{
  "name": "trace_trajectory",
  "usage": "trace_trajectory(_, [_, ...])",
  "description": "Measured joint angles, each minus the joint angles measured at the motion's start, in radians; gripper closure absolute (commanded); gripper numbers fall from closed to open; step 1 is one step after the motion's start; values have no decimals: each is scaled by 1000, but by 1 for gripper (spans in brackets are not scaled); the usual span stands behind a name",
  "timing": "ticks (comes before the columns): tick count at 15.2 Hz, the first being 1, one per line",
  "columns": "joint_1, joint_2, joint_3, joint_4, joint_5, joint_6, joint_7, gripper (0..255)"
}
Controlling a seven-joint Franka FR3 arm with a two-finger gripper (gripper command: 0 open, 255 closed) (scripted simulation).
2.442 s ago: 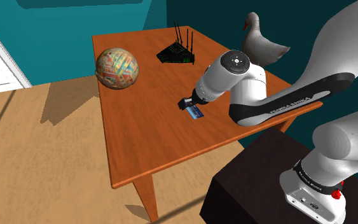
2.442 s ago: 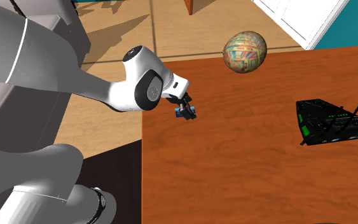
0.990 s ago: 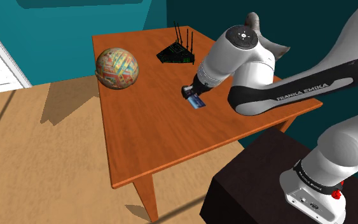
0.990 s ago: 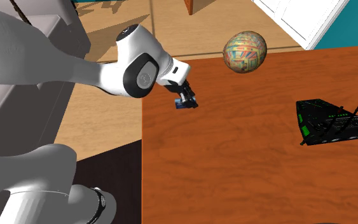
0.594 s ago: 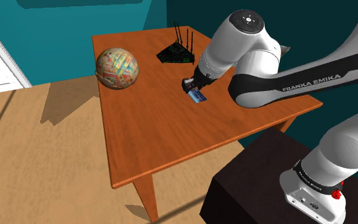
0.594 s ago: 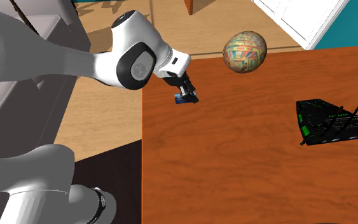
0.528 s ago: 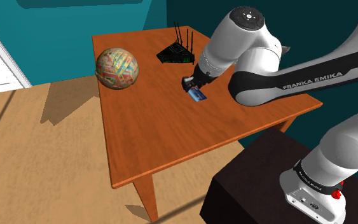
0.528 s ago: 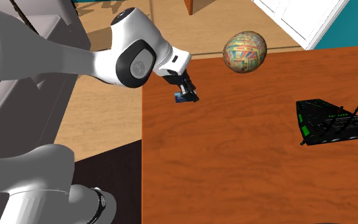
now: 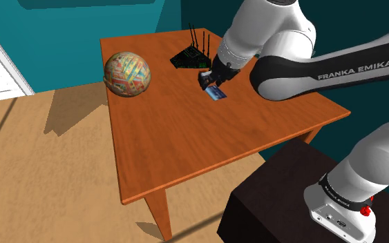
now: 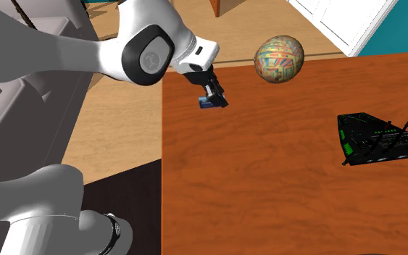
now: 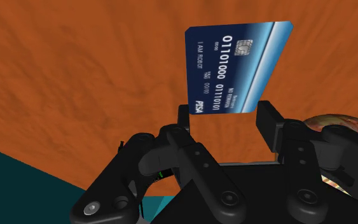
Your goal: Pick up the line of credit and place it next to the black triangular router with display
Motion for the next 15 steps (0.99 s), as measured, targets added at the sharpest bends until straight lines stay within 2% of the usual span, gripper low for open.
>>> trace_trajectory(15, [30,-36,-64,162,37,-196,-81,255])
